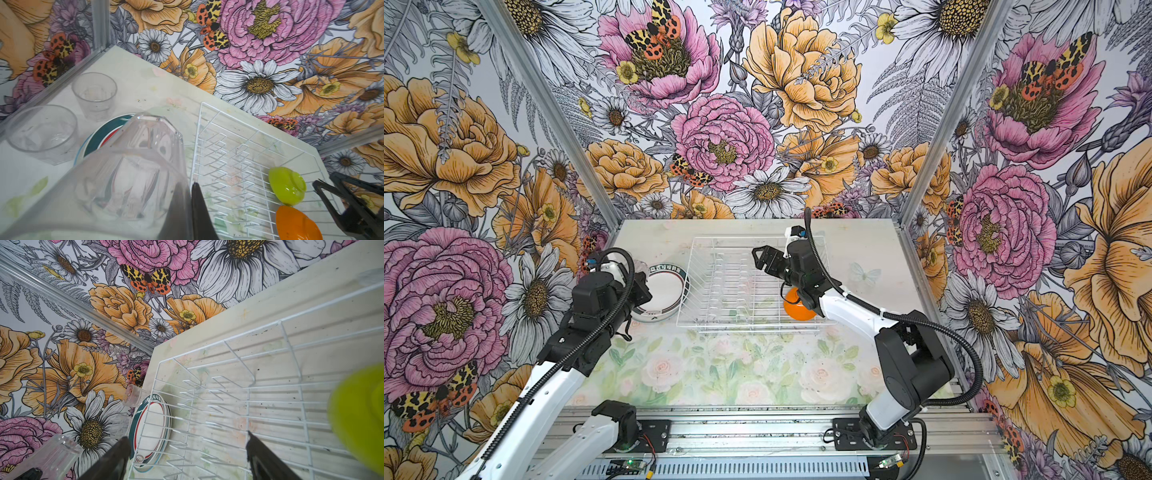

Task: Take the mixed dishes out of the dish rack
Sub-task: 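Set the glass upright beside the other glasses with the left gripper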

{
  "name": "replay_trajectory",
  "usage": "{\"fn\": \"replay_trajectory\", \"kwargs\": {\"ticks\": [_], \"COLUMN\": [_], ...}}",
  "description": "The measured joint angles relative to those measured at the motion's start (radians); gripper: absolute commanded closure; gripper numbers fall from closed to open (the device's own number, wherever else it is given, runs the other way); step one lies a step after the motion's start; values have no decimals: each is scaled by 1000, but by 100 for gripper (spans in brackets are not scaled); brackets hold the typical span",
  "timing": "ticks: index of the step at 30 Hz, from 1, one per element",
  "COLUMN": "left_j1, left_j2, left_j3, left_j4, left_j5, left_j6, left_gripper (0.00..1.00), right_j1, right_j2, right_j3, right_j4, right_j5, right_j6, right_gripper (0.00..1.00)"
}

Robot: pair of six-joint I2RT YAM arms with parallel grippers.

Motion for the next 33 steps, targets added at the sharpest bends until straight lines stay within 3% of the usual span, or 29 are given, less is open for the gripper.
{"fn": "replay_trajectory", "kwargs": {"ticks": [5,14,33], "left_j1": [131,266,395], "left_j2": [31,166,378], "left_j3": [64,74,77], "left_j4": [-155,-267,-312], "left_j5": [10,61,66], "left_j6": [40,78,133], "left_gripper": [100,100,100], "right_j1": [0,-4,-126], "right_j2": [-26,-174,-290], "right_j3": [-23,-154,-287], "right_j4": [-36,-74,-89], "right_j5": [45,143,153], "right_j6": [-80,-170,-219], "right_gripper": [11,11,11]}}
